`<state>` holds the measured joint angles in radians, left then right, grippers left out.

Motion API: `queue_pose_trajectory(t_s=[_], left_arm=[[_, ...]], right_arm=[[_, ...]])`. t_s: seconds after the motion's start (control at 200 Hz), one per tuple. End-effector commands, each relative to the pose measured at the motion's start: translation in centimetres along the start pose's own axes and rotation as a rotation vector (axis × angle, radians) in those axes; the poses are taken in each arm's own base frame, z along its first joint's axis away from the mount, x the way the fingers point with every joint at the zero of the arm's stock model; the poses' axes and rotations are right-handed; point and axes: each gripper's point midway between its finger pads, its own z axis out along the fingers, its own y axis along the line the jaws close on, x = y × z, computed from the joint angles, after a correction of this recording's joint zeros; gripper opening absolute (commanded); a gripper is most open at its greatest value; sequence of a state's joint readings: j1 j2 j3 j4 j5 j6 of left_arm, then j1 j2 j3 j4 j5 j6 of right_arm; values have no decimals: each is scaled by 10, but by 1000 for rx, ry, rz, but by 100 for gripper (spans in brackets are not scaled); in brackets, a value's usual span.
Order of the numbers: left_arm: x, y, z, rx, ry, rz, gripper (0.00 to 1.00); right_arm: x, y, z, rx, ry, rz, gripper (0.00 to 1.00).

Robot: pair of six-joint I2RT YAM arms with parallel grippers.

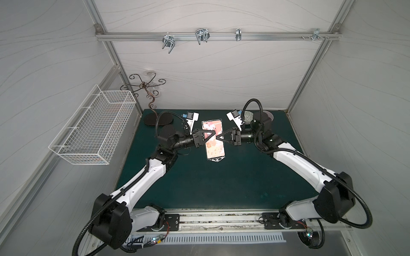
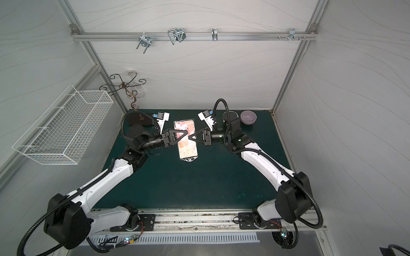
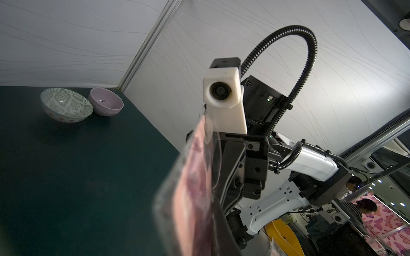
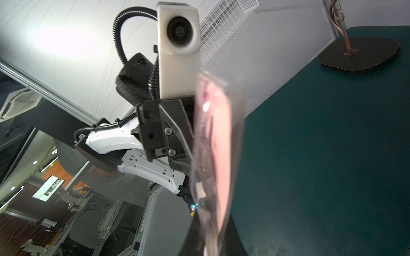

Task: Open the ruler set and take out the ruler
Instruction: Adjust the ruler set bag.

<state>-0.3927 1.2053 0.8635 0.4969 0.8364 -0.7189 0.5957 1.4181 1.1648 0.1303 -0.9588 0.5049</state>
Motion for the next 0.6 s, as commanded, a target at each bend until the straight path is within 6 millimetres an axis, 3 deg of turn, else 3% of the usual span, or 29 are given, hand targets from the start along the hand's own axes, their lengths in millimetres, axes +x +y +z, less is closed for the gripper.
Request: queue_pose_trajectory(t_s=[0.0, 0.025, 0.1, 0.2, 0.24, 0.295, 0.41, 0.595], left_arm=[[-19, -20, 1, 54, -47, 55, 0], [-19, -19, 1, 51, -49, 54, 0], [-20, -18, 0, 35, -58, 49, 0], [-25, -12, -6, -28, -95, 41, 0], [-27, -9, -8, -62, -108, 31, 0], [-29, -10, -10, -80, -116, 29, 0], [-27, -5, -10, -121, -100, -7, 0], [-24, -7, -9, -124, -95, -1, 0]], right_arm=[[-4, 4, 5, 11, 11, -38, 0], [-5, 3, 4, 24, 12, -42, 4], [-7, 2, -1, 95, 0, -80, 39], [-10, -3, -23, 278, -78, -197, 57], [-8, -8, -33, 389, -123, -262, 69], [2, -12, -41, 508, -161, -378, 71], [28, -13, -36, 642, -150, -554, 72], [42, 6, -22, 617, -215, -710, 71]])
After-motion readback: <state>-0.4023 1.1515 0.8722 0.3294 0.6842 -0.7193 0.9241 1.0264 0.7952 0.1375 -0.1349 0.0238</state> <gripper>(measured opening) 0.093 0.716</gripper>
